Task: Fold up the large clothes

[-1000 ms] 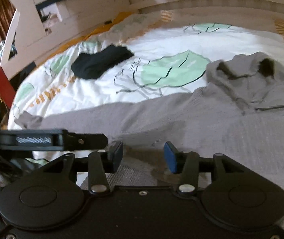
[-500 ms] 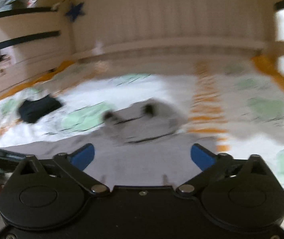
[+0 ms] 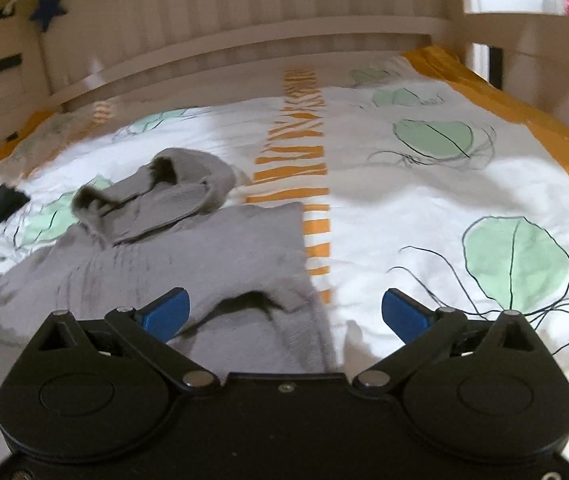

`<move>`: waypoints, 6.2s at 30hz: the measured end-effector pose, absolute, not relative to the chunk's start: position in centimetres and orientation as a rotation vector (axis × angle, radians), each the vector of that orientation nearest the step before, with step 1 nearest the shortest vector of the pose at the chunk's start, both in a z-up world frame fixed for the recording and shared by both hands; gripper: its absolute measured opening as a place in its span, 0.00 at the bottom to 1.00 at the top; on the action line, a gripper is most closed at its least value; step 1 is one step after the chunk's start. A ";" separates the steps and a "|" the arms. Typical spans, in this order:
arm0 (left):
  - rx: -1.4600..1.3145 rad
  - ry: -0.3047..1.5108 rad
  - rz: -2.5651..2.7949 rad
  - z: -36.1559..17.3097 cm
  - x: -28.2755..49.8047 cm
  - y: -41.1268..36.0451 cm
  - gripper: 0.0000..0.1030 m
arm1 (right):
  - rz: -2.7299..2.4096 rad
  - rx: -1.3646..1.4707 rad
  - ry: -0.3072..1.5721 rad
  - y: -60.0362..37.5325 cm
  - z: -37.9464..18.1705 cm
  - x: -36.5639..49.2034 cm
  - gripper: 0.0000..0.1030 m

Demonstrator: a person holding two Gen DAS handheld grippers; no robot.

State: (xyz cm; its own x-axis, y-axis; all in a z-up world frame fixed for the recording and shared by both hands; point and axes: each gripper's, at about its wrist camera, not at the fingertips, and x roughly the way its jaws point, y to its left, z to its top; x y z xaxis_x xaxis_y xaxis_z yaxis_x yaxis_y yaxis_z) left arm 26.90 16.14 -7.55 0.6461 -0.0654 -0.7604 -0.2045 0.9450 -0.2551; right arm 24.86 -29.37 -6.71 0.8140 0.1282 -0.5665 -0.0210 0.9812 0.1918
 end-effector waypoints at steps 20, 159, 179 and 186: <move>-0.176 0.850 0.053 -5.7 23.2 15.0 0.17 | 0.083 0.239 0.649 -29.8 -7.2 25.1 0.99; -0.975 0.561 0.474 -11.7 14.2 46.1 0.07 | 0.661 -0.373 0.591 1.4 -7.7 21.4 0.52; -0.891 0.578 0.478 -11.9 14.8 45.5 0.09 | 0.723 -0.093 0.588 2.3 -6.3 25.6 0.23; -0.933 0.555 0.452 -12.1 14.6 46.1 0.09 | 0.877 -0.175 0.663 4.2 -8.3 23.9 0.51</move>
State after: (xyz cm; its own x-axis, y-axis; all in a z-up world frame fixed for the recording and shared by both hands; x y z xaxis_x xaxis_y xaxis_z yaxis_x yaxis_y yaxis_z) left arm 14.62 46.05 -12.08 0.7720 0.1239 -0.6234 -0.5850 0.5220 -0.6207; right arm 23.90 4.21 -8.33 0.4553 0.6546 -0.6035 -0.7590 0.6397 0.1212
